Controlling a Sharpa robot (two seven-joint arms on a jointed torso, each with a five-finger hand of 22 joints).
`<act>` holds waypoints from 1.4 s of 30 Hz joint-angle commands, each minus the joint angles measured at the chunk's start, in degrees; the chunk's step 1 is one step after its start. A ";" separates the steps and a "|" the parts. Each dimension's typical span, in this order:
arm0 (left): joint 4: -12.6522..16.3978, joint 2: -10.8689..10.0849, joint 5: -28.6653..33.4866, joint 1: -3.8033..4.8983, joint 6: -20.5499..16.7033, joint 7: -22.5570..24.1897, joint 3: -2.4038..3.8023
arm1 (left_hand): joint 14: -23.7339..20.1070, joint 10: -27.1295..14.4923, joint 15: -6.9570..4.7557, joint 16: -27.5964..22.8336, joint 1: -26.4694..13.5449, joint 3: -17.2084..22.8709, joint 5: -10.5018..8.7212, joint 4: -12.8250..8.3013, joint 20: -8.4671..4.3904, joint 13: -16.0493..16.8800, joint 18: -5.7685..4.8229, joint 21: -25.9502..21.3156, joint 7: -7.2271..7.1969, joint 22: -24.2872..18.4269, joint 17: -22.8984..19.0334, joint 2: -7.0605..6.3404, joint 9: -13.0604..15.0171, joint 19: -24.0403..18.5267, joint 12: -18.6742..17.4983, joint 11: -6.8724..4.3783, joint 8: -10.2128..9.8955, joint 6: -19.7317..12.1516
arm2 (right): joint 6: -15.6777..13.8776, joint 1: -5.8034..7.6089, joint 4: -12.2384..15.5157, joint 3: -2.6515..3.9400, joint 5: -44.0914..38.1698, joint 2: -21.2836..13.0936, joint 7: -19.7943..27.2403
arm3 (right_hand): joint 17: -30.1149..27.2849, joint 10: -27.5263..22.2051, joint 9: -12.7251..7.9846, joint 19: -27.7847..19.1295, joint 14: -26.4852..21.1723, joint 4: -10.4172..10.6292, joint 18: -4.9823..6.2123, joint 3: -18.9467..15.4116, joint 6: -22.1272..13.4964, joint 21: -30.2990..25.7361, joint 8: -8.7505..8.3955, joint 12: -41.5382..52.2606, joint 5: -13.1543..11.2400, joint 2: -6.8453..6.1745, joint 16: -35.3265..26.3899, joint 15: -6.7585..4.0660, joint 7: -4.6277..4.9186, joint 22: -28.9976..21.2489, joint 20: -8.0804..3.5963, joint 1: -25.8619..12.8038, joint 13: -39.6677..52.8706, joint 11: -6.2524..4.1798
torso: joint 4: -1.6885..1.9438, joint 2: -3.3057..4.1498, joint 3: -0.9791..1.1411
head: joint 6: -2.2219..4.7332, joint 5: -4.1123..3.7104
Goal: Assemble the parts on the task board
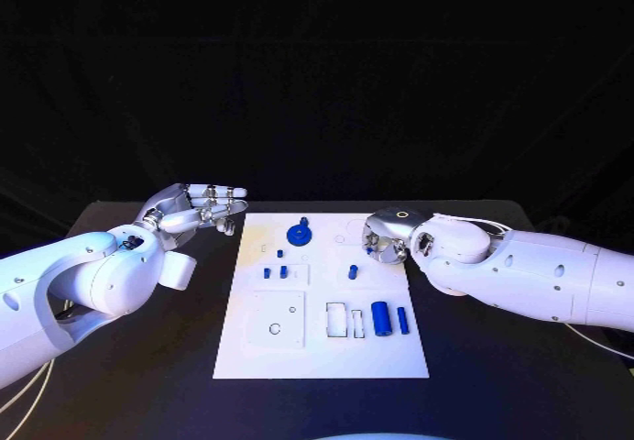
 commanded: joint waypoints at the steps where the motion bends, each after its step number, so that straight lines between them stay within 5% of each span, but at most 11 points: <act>1: -0.13 0.15 0.39 0.02 1.09 -0.20 0.01 | -0.22 -0.41 0.06 -0.33 0.26 -0.07 0.06 -0.18 -0.02 0.07 0.76 -0.26 0.24 -0.09 -0.09 0.26 -0.09 0.03 0.26 0.02 -0.34 -0.31 | -3.46 0.01 0.60 0.06 0.00 -0.18 -0.36 | 0.02 0.31 0.69 2.85 2.28 0.08 -0.64 -0.19 0.18 0.36 0.22 -0.17 -0.34 0.54 0.34 -0.25 0.02 10.18 -0.45 -0.61 0.05 0.19 | -0.03 -0.04 -0.02 | 0.06 0.08; 13: -0.62 0.39 0.39 0.02 1.42 -0.65 -0.05 | -0.35 -0.75 0.16 -0.48 0.31 -0.22 0.07 -0.30 0.03 0.08 0.74 -0.41 0.38 -0.19 -0.21 0.34 -0.17 0.05 0.31 0.15 -0.43 -0.56 | -5.12 1.18 4.20 0.65 2.61 -2.91 -0.07 | 0.08 0.16 0.75 2.85 2.28 0.14 -0.64 -0.31 0.01 0.39 0.12 -0.41 -0.39 0.45 0.44 -0.24 0.03 10.23 -0.45 -0.84 0.03 0.22 | -0.06 0.00 -0.05 | 0.23 -0.01; 22: -0.62 0.39 0.39 0.02 1.59 -0.75 -0.10 | -0.47 -0.93 0.21 -0.60 0.34 -0.32 0.07 -0.37 0.07 0.09 0.74 -0.53 0.45 -0.26 -0.30 0.37 -0.22 0.04 0.35 0.21 -0.47 -0.68 | -5.12 2.15 11.34 0.87 5.52 -5.17 0.80 | 0.13 0.16 0.80 2.86 2.28 0.22 -0.65 -0.40 0.00 0.42 0.10 -0.51 -0.32 0.42 0.50 -0.22 0.02 10.28 -0.45 -1.01 0.05 0.23 | -0.10 0.05 -0.06 | 0.27 0.80; 31: -0.31 0.63 0.39 -0.01 1.71 -0.66 -0.27 | -0.50 -0.96 0.22 -0.63 0.33 -0.35 0.06 -0.38 0.08 0.10 0.74 -0.56 0.47 -0.28 -0.32 0.39 -0.23 0.03 0.38 0.23 -0.47 -0.71 | -5.06 1.35 15.43 0.85 6.26 -1.07 1.75 | 0.08 0.14 0.84 2.83 2.26 0.23 -0.64 -0.39 -0.06 0.40 0.07 -0.60 -0.13 0.50 0.50 -0.22 0.04 10.26 -0.45 -1.02 0.05 0.23 | 0.02 0.03 -0.09 | -0.08 2.34; 42: 0.28 0.87 0.54 -0.02 1.51 -0.58 -0.42 | -0.51 -0.97 0.23 -0.65 0.33 -0.36 0.06 -0.38 0.09 0.10 0.74 -0.58 0.47 -0.29 -0.33 0.41 -0.23 0.03 0.39 0.23 -0.47 -0.71 | -3.23 -1.35 12.99 0.35 5.41 5.87 2.50 | 0.03 0.12 0.90 2.83 2.24 0.18 -0.64 -0.39 -0.19 0.42 -0.01 -0.75 0.20 0.61 0.51 -0.21 0.09 10.29 -0.45 -0.99 0.08 0.26 | 0.23 0.18 -0.23 | -1.08 4.00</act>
